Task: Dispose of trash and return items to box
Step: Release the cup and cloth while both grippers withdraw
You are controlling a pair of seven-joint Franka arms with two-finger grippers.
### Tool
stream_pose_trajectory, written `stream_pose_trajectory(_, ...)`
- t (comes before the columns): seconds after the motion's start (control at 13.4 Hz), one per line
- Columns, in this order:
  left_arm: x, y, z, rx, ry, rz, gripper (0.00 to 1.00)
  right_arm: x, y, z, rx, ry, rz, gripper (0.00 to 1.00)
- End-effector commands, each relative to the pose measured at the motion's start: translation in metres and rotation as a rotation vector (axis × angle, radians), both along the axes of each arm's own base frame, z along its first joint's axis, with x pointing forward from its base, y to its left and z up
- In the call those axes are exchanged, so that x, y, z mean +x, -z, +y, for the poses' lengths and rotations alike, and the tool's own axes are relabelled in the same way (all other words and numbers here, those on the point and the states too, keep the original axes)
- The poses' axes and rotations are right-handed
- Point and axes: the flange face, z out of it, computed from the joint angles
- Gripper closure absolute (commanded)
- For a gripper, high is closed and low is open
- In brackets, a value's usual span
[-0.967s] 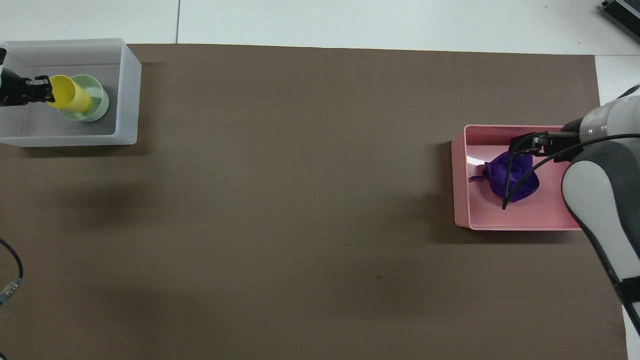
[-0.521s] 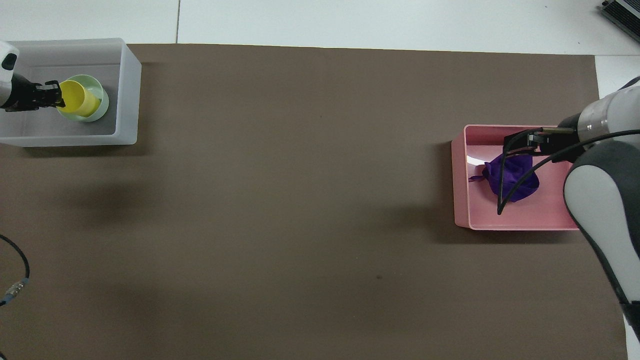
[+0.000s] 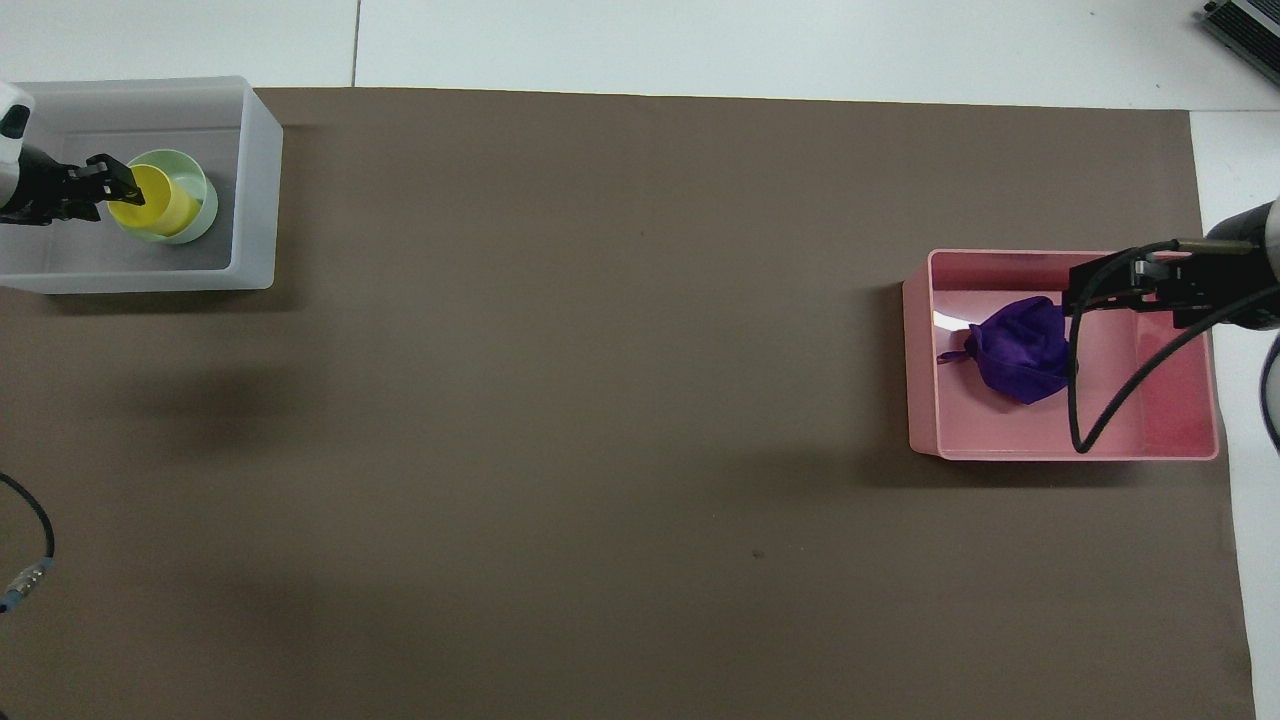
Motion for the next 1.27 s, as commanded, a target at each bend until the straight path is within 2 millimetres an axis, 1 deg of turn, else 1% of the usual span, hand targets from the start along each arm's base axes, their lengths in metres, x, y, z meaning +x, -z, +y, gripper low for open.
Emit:
stream_pose_trajectory(0.0,-0.040,-0.028,-0.028,0.040,0.153,0.021,0.00,-0.009,-0.007,-0.011,-0.040,-0.046,0.019,0.00)
stream_pose_trajectory(0.07,-0.053,-0.035,-0.041,0.048,0.191,0.024,0.00,-0.012,-0.009,-0.014,-0.027,-0.039,0.021,0.00)
stream_pose_trajectory(0.15,-0.063,-0.040,-0.061,0.052,0.218,0.027,0.00,-0.012,-0.005,-0.013,-0.023,-0.037,0.026,0.00)
stream_pose_trajectory(0.3,-0.085,-0.054,-0.094,0.057,0.265,0.035,0.00,-0.016,0.002,-0.008,-0.023,-0.031,0.026,0.00)
stream_pose_trajectory(0.37,-0.096,-0.056,-0.109,0.061,0.288,0.040,0.00,-0.016,0.007,-0.012,-0.023,-0.025,0.032,0.00)
stream_pose_trajectory(0.52,-0.118,-0.070,-0.143,0.069,0.335,0.032,0.00,-0.013,0.013,-0.014,-0.027,-0.025,0.044,0.00)
stream_pose_trajectory(0.6,-0.130,-0.075,-0.155,0.072,0.353,0.031,0.00,-0.010,0.015,-0.018,-0.030,-0.020,0.048,0.00)
stream_pose_trajectory(0.67,-0.146,-0.080,-0.171,0.077,0.378,0.029,0.00,-0.008,0.017,-0.018,-0.030,-0.020,0.051,0.00)
stream_pose_trajectory(0.74,-0.159,-0.087,-0.182,0.081,0.394,0.021,0.00,-0.008,0.020,-0.017,-0.024,-0.019,0.054,0.00)
stream_pose_trajectory(0.89,-0.178,-0.102,-0.200,0.079,0.413,0.050,0.00,-0.009,0.024,-0.017,-0.024,-0.017,0.037,0.00)
stream_pose_trajectory(0.97,-0.183,-0.109,-0.209,0.072,0.400,0.066,0.00,-0.009,0.025,-0.016,-0.024,-0.019,0.034,0.00)
stream_pose_trajectory(1.04,-0.184,-0.120,-0.214,0.073,0.397,0.056,0.00,-0.010,0.026,-0.016,-0.024,-0.022,0.037,0.00)
stream_pose_trajectory(1.19,-0.175,-0.143,-0.218,0.072,0.404,0.042,0.00,-0.010,0.027,-0.018,-0.024,-0.022,0.038,0.00)
